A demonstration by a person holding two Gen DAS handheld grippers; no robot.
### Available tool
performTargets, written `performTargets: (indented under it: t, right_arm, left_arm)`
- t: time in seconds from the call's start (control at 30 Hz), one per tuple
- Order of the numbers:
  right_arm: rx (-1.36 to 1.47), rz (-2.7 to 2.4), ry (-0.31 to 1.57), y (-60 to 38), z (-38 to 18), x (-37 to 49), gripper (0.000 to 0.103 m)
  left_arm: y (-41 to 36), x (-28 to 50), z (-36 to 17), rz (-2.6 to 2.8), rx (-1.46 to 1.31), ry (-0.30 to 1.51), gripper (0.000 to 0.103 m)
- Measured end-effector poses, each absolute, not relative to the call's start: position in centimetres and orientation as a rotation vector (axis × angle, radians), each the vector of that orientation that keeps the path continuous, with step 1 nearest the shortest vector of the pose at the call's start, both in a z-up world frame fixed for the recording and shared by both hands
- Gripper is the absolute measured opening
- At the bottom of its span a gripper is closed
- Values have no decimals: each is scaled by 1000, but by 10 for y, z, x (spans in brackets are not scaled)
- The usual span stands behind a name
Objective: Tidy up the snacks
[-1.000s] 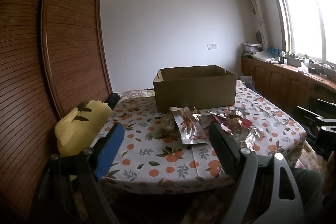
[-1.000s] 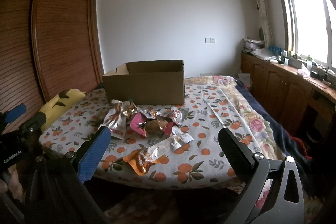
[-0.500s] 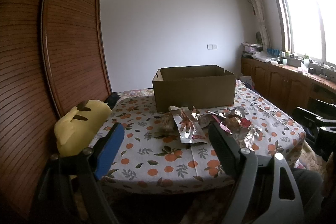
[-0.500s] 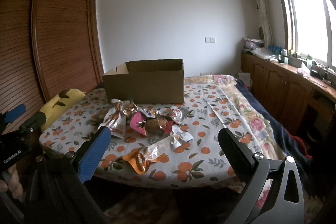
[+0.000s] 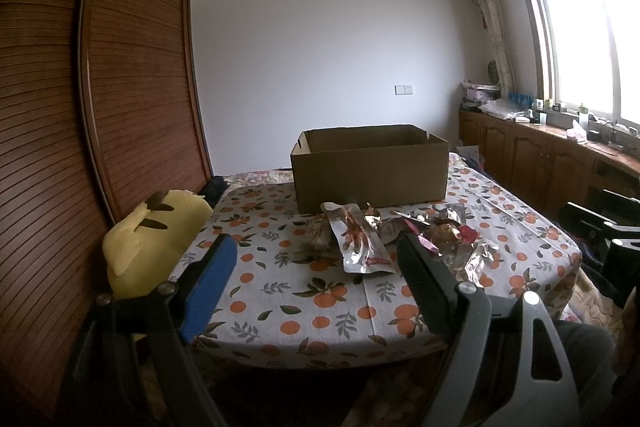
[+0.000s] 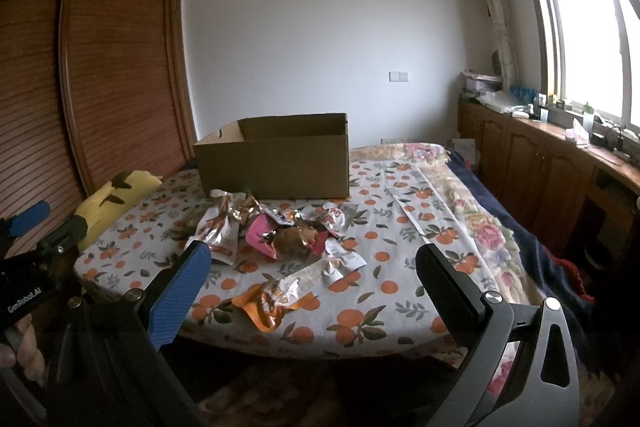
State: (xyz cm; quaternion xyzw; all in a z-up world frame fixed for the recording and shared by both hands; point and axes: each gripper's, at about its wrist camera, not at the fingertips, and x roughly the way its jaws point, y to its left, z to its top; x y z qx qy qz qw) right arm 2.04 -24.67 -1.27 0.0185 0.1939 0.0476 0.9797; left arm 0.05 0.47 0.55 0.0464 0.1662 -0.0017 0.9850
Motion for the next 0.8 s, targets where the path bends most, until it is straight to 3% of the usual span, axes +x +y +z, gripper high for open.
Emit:
performTargets:
  t: [0.8]
  right_arm:
    - [37,102,424,-250,-26,28,103]
  left_arm:
    - [-2,12,-10,-54,86,402,83]
